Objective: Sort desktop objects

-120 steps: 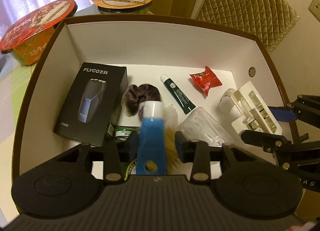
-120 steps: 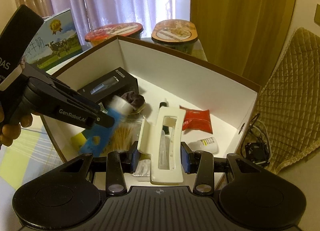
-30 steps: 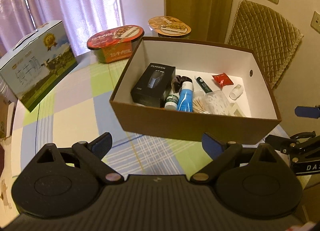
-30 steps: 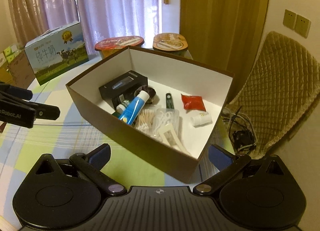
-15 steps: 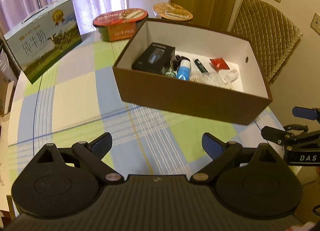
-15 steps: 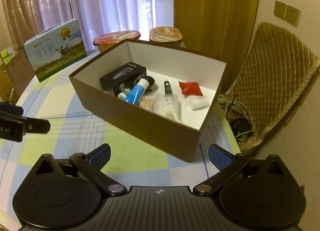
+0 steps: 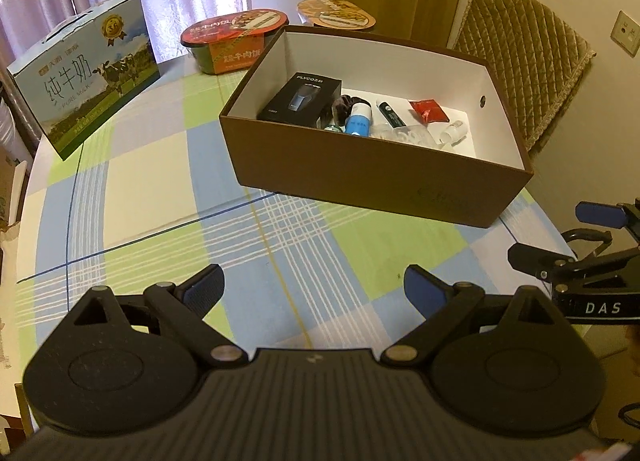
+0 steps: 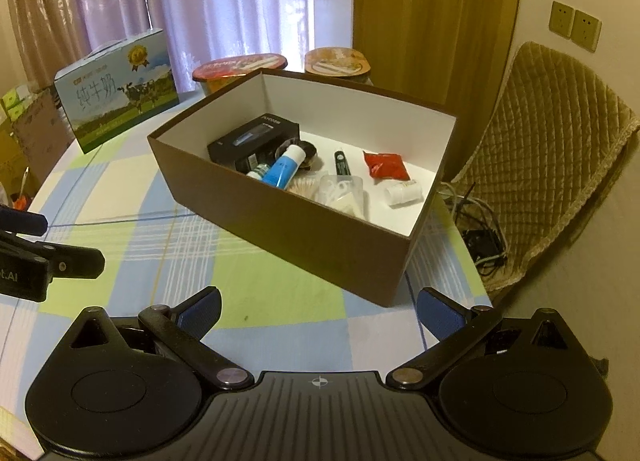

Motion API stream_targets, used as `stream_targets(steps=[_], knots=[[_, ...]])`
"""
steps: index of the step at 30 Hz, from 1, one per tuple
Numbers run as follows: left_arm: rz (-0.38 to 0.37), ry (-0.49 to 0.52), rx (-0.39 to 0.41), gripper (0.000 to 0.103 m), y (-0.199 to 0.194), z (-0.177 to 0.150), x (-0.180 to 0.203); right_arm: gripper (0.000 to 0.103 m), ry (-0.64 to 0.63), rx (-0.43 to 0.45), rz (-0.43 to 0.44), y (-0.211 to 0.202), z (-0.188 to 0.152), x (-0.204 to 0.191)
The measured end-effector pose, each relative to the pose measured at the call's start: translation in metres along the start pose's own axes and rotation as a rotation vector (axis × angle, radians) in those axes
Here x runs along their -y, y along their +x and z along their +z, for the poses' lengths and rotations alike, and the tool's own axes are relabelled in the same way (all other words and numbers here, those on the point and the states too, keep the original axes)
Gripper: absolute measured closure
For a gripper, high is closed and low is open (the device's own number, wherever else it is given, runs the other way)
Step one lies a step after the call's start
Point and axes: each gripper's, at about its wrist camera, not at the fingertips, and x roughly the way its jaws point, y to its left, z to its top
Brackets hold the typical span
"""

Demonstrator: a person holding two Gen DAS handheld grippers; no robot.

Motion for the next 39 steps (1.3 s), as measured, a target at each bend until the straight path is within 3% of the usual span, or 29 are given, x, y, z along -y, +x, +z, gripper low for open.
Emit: stream_targets(steps=[39], knots=[[-0.016, 0.026, -0.030, 0.008, 0.008, -0.004, -0.006, 0.002, -0.012, -0.043, -0.009, 0.011, -0.007, -0.011]])
